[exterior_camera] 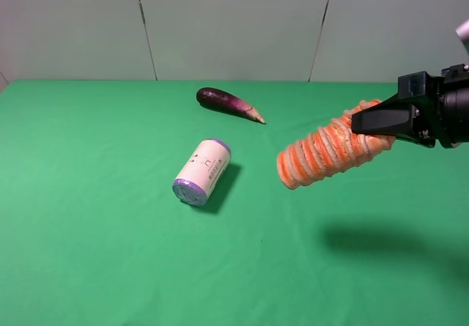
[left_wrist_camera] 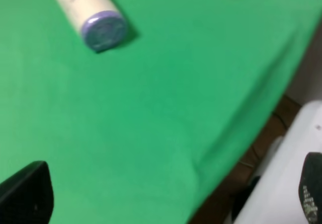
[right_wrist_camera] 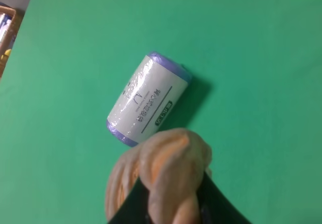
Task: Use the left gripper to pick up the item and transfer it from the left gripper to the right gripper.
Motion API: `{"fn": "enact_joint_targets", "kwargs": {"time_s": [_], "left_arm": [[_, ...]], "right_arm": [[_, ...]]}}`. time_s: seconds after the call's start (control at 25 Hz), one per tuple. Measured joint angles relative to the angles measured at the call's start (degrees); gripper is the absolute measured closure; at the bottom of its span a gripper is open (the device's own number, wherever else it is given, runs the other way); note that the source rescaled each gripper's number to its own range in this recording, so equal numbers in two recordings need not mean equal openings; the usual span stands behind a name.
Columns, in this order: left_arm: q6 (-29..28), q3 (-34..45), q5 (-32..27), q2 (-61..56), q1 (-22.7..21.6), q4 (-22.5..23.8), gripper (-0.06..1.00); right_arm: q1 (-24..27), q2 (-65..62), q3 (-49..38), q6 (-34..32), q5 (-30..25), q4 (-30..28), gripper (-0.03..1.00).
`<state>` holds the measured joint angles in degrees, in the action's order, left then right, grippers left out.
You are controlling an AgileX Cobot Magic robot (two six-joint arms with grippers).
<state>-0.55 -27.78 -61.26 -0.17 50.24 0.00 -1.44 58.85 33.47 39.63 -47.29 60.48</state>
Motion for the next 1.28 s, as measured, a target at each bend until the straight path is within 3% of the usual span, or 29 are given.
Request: {"fn": "enact_joint_targets", "kwargs": {"time_s": [0.48, 0.76, 0.96, 1.28], "left_arm": [[0.02, 0.0, 0.0, 0.0, -28.89, 0.0, -0.03], [0.02, 0.0, 0.0, 0.0, -41.16, 0.0, -0.03], [0.02, 0.0, 0.0, 0.0, -46.15, 0.0, -0.03], [0.02, 0.0, 0.0, 0.0, -47.1, 0.0, -0.03]], "right_arm": [[0.0, 0.0, 0.0, -0.03, 0.0, -2.59, 0.97], [0.0, 0.0, 0.0, -1.97, 0.0, -5.56, 0.97], [0.0, 2.22, 0.46, -3.85, 0.29, -5.74, 0.97], [0.0, 15.94, 8.05, -1.89, -0.18, -5.85, 0.97]]}}
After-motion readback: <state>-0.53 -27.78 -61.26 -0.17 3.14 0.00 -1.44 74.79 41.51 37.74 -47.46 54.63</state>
